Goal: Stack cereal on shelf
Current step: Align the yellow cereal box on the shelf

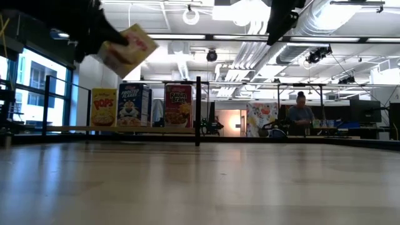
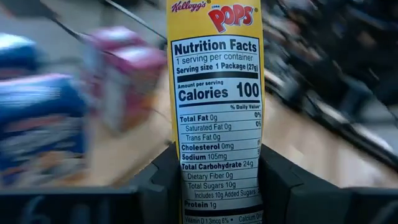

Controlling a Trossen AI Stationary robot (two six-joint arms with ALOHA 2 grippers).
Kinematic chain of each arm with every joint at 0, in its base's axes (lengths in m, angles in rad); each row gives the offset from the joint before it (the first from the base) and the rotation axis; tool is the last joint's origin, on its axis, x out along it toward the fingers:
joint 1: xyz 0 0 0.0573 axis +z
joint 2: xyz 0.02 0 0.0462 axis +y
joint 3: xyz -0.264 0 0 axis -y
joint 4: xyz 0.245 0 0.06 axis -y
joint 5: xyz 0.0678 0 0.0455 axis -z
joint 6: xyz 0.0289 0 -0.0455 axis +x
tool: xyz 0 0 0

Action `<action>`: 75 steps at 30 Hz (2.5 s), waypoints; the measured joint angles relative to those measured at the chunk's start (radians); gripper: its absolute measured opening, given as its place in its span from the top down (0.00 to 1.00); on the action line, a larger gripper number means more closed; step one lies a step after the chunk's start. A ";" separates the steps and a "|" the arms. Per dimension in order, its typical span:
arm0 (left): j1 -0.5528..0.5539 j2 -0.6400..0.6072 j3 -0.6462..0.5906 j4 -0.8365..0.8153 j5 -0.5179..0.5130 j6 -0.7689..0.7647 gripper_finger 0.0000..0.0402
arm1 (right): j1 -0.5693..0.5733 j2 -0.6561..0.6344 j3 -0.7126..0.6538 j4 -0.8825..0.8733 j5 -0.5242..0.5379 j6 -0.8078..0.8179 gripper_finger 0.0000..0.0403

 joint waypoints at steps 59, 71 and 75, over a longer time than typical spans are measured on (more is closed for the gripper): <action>0.072 0.133 -0.457 0.294 -0.780 -0.164 0.68 | -0.007 -0.001 0.000 0.089 0.053 0.150 0.36; 0.077 0.208 -0.456 0.328 -0.784 -0.210 0.65 | -0.007 -0.001 0.000 0.089 0.053 0.134 0.36; 0.077 0.209 -0.458 0.363 -0.761 -0.133 0.61 | -0.007 -0.001 0.000 0.089 0.054 0.124 0.36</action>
